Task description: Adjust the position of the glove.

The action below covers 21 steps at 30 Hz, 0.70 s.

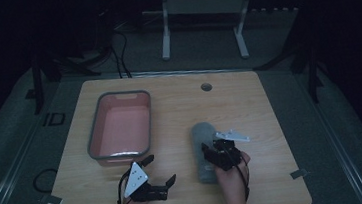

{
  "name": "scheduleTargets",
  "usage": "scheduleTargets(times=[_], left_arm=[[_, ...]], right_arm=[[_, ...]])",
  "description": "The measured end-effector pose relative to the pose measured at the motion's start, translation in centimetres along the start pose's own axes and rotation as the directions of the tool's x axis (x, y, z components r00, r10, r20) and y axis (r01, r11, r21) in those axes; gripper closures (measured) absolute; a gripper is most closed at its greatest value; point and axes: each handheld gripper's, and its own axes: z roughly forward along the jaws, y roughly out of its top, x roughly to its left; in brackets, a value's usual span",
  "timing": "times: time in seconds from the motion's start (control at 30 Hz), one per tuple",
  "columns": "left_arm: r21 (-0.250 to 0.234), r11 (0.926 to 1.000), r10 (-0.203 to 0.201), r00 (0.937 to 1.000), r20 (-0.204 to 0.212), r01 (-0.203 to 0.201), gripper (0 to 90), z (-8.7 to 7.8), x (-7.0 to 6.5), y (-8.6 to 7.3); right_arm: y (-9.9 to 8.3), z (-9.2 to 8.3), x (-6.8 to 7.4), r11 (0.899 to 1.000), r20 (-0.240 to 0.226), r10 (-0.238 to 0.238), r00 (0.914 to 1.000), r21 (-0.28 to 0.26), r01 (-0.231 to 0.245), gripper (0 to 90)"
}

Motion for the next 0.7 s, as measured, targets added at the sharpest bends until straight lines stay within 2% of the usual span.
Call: scheduleTargets(times=[0.07, 0.13, 0.17, 0.2, 0.23, 0.27, 0.3, 0.33, 0.4, 0.43, 0.47, 0.53, 0.57, 0.6, 0.63, 0.7], left_arm=[[0.005, 1.0, 0.001, 1.0, 0.001, -0.001, 1.2, 0.0, 0.0, 0.0], [0.022, 0.9997, 0.007, 1.0, 0.005, -0.007, 1.2, 0.2, 0.0, 0.1], [0.03, 0.9995, 0.01, 0.9999, 0.01, -0.01, 1.2, 0.4, -0.1, 0.2], [0.046, 0.9988, 0.013, 0.9998, 0.015, -0.013, 1.2, 0.6, -0.1, 0.2], [0.055, 0.9984, 0.015, 0.9995, 0.026, -0.017, 1.2, 0.8, -0.2, 0.3], [0.065, 0.9977, 0.019, 0.9993, 0.033, -0.021, 1.2, 0.9, -0.2, 0.3], [0.086, 0.9958, 0.028, 0.9989, 0.038, -0.031, 1.2, 1.1, -0.3, 0.4], [0.101, 0.9942, 0.032, 0.9987, 0.041, -0.036, 1.2, 1.3, -0.5, 0.5], [0.106, 0.9935, 0.035, 0.9983, 0.046, -0.04, 1.2, 1.6, -0.9, 0.6], [0.108, 0.993, 0.044, 0.9981, 0.044, -0.049, 1.3, 1.8, -1.2, 0.8], [0.119, 0.9913, 0.051, 0.9977, 0.044, -0.056, 1.2, 2.0, -1.4, 1.0], [0.118, 0.9914, 0.051, 0.9973, 0.052, -0.057, 1.3, 2.5, -1.7, 1.2], [0.12, 0.991, 0.053, 0.9973, 0.051, -0.059, 1.3, 2.8, -2.0, 1.4], [0.118, 0.9916, 0.047, 0.9974, 0.054, -0.054, 1.3, 3.1, -2.1, 1.6], [0.119, 0.9921, 0.034, 0.9978, 0.056, -0.041, 1.2, 3.5, -2.2, 1.9], [0.113, 0.9935, 0.002, 0.9977, 0.067, -0.01, 1.3, 4.2, -2.2, 2.5]], right_arm=[[0.8, -0.3, -0.7, 0.999, -0.005, -0.042, 0.9991, -0.014, 0.042, 40.5], [1.6, -0.6, -2.0, 0.999, -0.028, -0.054, 0.9981, -0.008, 0.054, 36.7], [1.9, -0.7, -2.7, 0.998, -0.06, -0.052, 0.9968, -0.021, 0.051, 34.1], [2.2, -0.6, -3.4, 0.999, -0.102, -0.046, 0.9937, -0.017, 0.044, 26.8], [2.5, -0.4, -4.1, 0.998, -0.139, -0.054, 0.9889, 0.012, 0.056, 15.6], [2.8, -0.2, -4.7, 0.998, -0.169, -0.063, 0.9835, 0.011, 0.066, 14.1], [2.9, -0.2, -5.1, 0.997, -0.188, -0.077, 0.9791, -0.004, 0.078, 17.5], [3.1, 0.0, -6.4, 0.993, -0.238, -0.11, 0.965, 0.009, 0.115, 14.3], [3.1, 0.0, -6.8, 0.993, -0.247, -0.119, 0.9618, -0.003, 0.122, 15.1], [3.0, 0.0, -7.3, 0.99, -0.262, -0.137, 0.9554, -0.013, 0.138, 15.1], [3.0, 0.0, -7.8, 0.987, -0.261, -0.16, 0.9521, -0.022, 0.16, 15.3], [2.9, 0.1, -8.3, 0.974, -0.261, -0.225, 0.9388, -0.052, 0.219, 15.9], [2.6, 0.3, -8.8, 0.959, -0.242, -0.282, 0.9284, -0.075, 0.272, 16.3], [2.6, 0.3, -8.8, 0.959, -0.242, -0.282, 0.9284, -0.075, 0.272, 16.3], [2.5, 0.4, -9.0, 0.954, -0.263, -0.299, 0.9174, -0.076, 0.29, 16.2], [2.3, 0.3, -9.2, 0.942, -0.262, -0.336, 0.9046, -0.103, 0.32, 16.2]])
